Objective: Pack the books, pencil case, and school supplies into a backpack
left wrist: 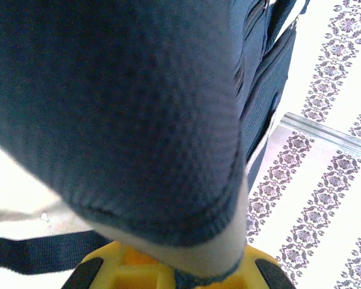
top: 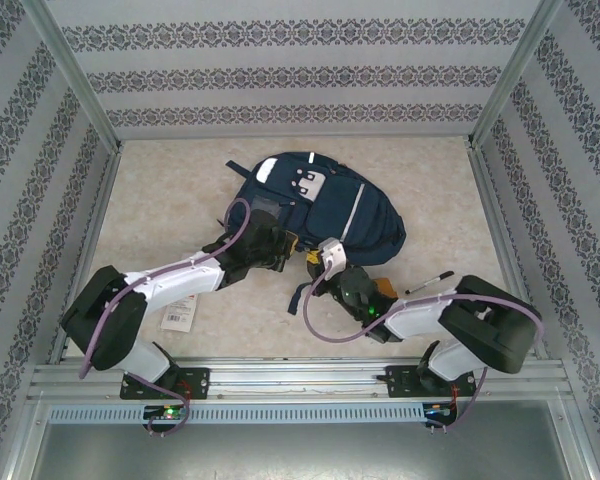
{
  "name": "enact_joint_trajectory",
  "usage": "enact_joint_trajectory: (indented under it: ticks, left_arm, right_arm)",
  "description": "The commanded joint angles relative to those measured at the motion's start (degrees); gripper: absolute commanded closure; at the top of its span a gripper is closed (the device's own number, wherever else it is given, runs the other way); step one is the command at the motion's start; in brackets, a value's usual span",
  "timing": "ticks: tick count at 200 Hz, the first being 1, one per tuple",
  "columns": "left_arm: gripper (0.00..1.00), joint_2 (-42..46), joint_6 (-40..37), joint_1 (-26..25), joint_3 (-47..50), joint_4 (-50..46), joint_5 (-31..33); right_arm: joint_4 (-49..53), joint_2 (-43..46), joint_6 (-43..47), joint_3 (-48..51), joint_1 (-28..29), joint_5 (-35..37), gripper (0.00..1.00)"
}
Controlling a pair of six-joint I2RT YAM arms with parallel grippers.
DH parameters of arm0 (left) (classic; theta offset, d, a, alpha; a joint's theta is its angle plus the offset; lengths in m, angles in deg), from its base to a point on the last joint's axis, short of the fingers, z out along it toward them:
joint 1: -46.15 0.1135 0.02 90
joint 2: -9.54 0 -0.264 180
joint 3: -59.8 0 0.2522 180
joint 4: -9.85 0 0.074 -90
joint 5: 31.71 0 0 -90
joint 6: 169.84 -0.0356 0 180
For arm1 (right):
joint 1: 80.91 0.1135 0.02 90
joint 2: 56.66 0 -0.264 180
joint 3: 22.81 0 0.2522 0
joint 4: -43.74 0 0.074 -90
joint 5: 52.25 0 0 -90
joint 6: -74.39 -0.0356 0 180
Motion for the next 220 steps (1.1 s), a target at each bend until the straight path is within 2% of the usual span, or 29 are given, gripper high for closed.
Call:
enact_joint_trajectory:
  ticks: [1, 23, 56, 69, 80, 98, 111, 144, 157, 193, 207, 220]
  left_arm:
    - [1.00, -2.02, -1.41, 2.72, 1.50, 7.31, 1.61]
    - [1.00, -2.00, -4.06, 3.90, 2.16, 7.51, 1.90]
    - [1.00, -0.53, -13.83, 6.29, 0.69, 1.87, 2.66]
    - [1.00, -0.48, -18.03, 7.96, 0.34, 0.27, 1.05]
    - [1.00, -1.11, -21.39, 10.04, 0.00, -0.18, -2.11]
    - [1.00, -3.44, -28.45, 13.63, -1.33, -1.12, -8.64]
    - [1.00, -5.80, -34.82, 15.73, -3.62, -4.42, -12.29]
    - [1.00, -15.07, -48.34, 20.87, -14.85, -14.78, -24.19]
    - [1.00, -19.24, -52.92, 22.71, -20.42, -18.82, -26.56]
    - [0.83, -32.62, -65.36, 27.79, -44.57, -38.88, -27.51]
    - [0.71, -35.47, -67.21, 28.59, -52.03, -44.53, -27.50]
    - [0.64, -35.11, -66.71, 28.88, -54.63, -47.32, -26.94]
  right_arm:
    - [8.53, 6.16, -11.29, 0.50, -2.74, -6.75, 1.00]
    - [25.67, 12.51, -16.11, -1.09, -6.93, -9.70, 1.00]
    - [48.04, 20.52, -19.76, -4.97, -13.14, -9.92, 1.00]
    - [55.83, 23.14, -20.65, -6.49, -16.20, -10.52, 1.00]
    - [59.33, 23.78, -19.27, -7.62, -19.31, -14.60, 1.00]
    - [62.88, 22.02, -17.18, -9.39, -25.77, -22.56, 1.00]
    - [64.69, 19.41, -14.10, -11.55, -28.33, -29.35, 1.00]
    - [69.63, 13.08, -6.10, -17.70, -28.02, -37.37, 1.00]
    - [68.69, 11.03, -4.75, -19.05, -27.29, -41.17, 1.00]
    - [64.25, 4.08, -2.93, -24.83, -21.24, -47.46, 1.00]
    - [60.31, -0.21, -4.99, -27.70, -18.68, -47.45, 1.00]
    - [57.55, -4.63, -7.10, -31.44, -16.78, -47.47, 1.00]
